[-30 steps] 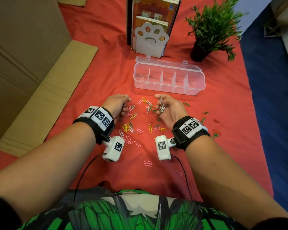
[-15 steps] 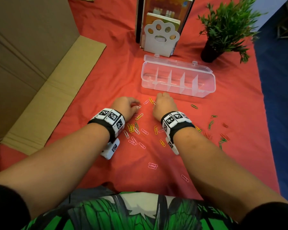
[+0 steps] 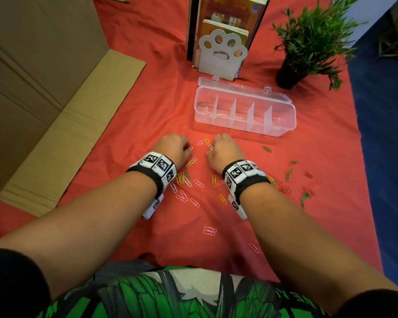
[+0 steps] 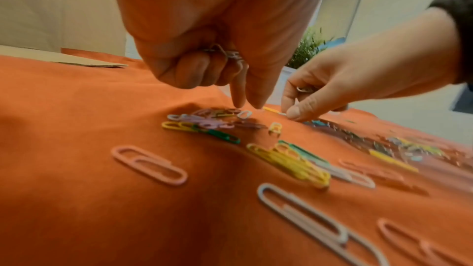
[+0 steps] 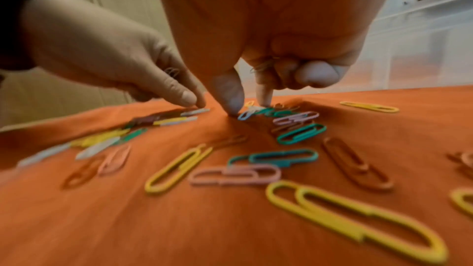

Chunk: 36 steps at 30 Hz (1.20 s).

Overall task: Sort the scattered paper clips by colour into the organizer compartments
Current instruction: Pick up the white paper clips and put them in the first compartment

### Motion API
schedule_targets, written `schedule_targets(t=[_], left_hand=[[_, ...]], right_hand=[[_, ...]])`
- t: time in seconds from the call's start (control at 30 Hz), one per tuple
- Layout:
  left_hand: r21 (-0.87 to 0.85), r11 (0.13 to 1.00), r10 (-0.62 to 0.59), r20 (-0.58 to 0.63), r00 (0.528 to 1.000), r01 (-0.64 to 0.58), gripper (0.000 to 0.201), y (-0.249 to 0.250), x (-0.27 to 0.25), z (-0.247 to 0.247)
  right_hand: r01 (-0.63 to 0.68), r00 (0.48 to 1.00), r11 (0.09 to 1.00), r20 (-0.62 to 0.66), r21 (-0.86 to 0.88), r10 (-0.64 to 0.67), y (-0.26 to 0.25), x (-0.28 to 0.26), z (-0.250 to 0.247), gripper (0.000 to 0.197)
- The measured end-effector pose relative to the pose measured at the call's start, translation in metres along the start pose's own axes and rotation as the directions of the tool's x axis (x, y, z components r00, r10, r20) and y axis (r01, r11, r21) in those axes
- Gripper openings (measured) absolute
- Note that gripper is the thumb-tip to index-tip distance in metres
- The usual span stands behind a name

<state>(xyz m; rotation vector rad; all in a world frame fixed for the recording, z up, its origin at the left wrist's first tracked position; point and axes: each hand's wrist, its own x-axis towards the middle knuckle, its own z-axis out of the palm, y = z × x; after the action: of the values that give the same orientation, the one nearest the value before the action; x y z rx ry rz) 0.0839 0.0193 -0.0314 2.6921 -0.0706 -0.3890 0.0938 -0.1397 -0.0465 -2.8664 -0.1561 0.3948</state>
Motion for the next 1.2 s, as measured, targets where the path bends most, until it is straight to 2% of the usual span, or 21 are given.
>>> schedule_targets(t=[0.13, 0.27, 0.33, 0.4, 0.43, 0.47, 0.5, 0.57, 0.6, 0.67, 0.7, 0.73, 0.77, 0.8, 0.83, 0.87, 0.9, 0.97, 1.0, 1.1, 1.2], left_hand=[[0.105, 0.992, 0.062, 0.02, 0.998, -0.063, 0.026, 0.003, 0.003, 0.005], [0.108, 0.992, 0.06, 0.025, 0.998, -0.062, 0.023, 0.0, 0.005, 0.004], [-0.007, 1.0, 0.015, -0.009, 1.0, -0.015, 0.022, -0.002, 0.006, 0.001], [-0.212, 0.973, -0.093, 0.004, 0.996, 0.092, 0.022, 0.001, 0.005, -0.007], [-0.378, 0.91, -0.159, 0.066, 0.985, 0.172, 0.022, 0.004, 0.005, -0.012], [-0.575, 0.771, -0.212, 0.174, 0.962, 0.273, 0.02, 0.007, 0.003, -0.017], [-0.732, 0.566, -0.245, 0.29, 0.925, 0.379, 0.016, 0.009, 0.001, -0.022], [-0.859, 0.156, -0.208, 0.455, 0.866, 0.488, 0.011, 0.008, -0.005, -0.029], [-0.866, 0.035, -0.152, 0.489, 0.859, 0.499, 0.008, 0.007, -0.008, -0.031], [-0.864, -0.066, -0.075, 0.504, 0.86, 0.5, 0.011, 0.004, -0.012, -0.034], [-0.863, -0.061, -0.067, 0.505, 0.86, 0.502, 0.011, 0.004, -0.012, -0.032], [-0.859, -0.048, -0.07, 0.512, 0.856, 0.51, 0.009, 0.006, -0.012, -0.03], [-0.853, -0.008, -0.093, 0.52, 0.849, 0.521, 0.016, 0.008, -0.011, -0.026], [-0.848, 0.056, -0.13, 0.516, 0.846, 0.526, 0.026, 0.01, -0.009, -0.021], [-0.848, 0.151, -0.172, 0.483, 0.858, 0.508, 0.033, 0.012, -0.008, -0.015], [-0.84, 0.264, -0.196, 0.435, 0.879, 0.475, 0.034, 0.014, -0.007, -0.009], [-0.801, 0.416, -0.207, 0.378, 0.902, 0.431, 0.033, 0.016, -0.007, -0.004], [-0.59, 0.743, -0.215, 0.236, 0.948, 0.315, 0.026, 0.016, -0.007, 0.003], [-0.475, 0.84, -0.21, 0.161, 0.964, 0.262, 0.022, 0.016, -0.008, 0.003], [-0.281, 0.946, -0.155, 0.051, 0.987, 0.163, 0.012, 0.02, -0.01, 0.003], [-0.079, 0.994, -0.075, 0.009, 0.997, 0.076, 0.02, 0.021, -0.01, 0.005]], right_hand=[[0.057, 0.998, 0.993, -0.016, -0.104, -0.059, -0.006, -0.003, 0.005, 0.028], [-0.075, 0.997, 0.969, 0.051, 0.233, 0.065, 0.003, 0.0, -0.008, 0.013], [-0.197, 0.98, 0.811, 0.14, 0.552, 0.143, 0.01, -0.001, -0.015, 0.018], [-0.277, 0.961, 0.486, 0.227, 0.829, 0.159, 0.015, -0.008, -0.019, 0.029], [-0.291, 0.956, 0.339, 0.253, 0.895, 0.152, 0.017, -0.012, -0.02, 0.031], [-0.304, 0.95, 0.224, 0.277, 0.926, 0.145, 0.019, -0.016, -0.022, 0.03], [-0.317, 0.943, 0.128, 0.299, 0.94, 0.143, 0.021, -0.018, -0.023, 0.029], [-0.328, 0.934, -0.046, 0.331, 0.944, 0.134, 0.024, -0.022, -0.026, 0.026], [-0.346, 0.921, -0.142, 0.365, 0.927, 0.136, 0.025, -0.023, -0.029, 0.022], [-0.395, 0.884, -0.271, 0.444, 0.878, 0.147, 0.024, -0.026, -0.034, 0.02], [-0.416, 0.868, -0.264, 0.466, 0.87, 0.168, 0.025, -0.027, -0.036, 0.023], [-0.439, 0.858, -0.197, 0.474, 0.877, 0.198, 0.025, -0.027, -0.038, 0.024], [-0.468, 0.854, -0.032, 0.462, 0.883, 0.239, 0.026, -0.028, -0.039, 0.024], [-0.497, 0.857, 0.239, 0.429, 0.834, 0.285, 0.027, -0.029, -0.04, 0.022], [-0.495, 0.869, 0.542, 0.375, 0.679, 0.323, 0.029, -0.03, -0.039, 0.018], [-0.446, 0.891, 0.768, 0.306, 0.459, 0.335, 0.03, -0.032, -0.036, 0.018], [-0.395, 0.908, 0.879, 0.256, 0.266, 0.331, 0.031, -0.034, -0.032, 0.026], [-0.326, 0.926, 0.942, 0.228, 0.078, 0.301, 0.03, -0.041, -0.021, 0.037], [-0.285, 0.939, 0.958, 0.211, 0.037, 0.271, 0.028, -0.045, -0.016, 0.039], [-0.23, 0.956, 0.973, 0.194, 0.02, 0.222, 0.028, -0.052, -0.008, 0.036], [-0.239, 0.958, 0.963, 0.192, 0.124, 0.213, 0.032, -0.048, -0.01, 0.022]])
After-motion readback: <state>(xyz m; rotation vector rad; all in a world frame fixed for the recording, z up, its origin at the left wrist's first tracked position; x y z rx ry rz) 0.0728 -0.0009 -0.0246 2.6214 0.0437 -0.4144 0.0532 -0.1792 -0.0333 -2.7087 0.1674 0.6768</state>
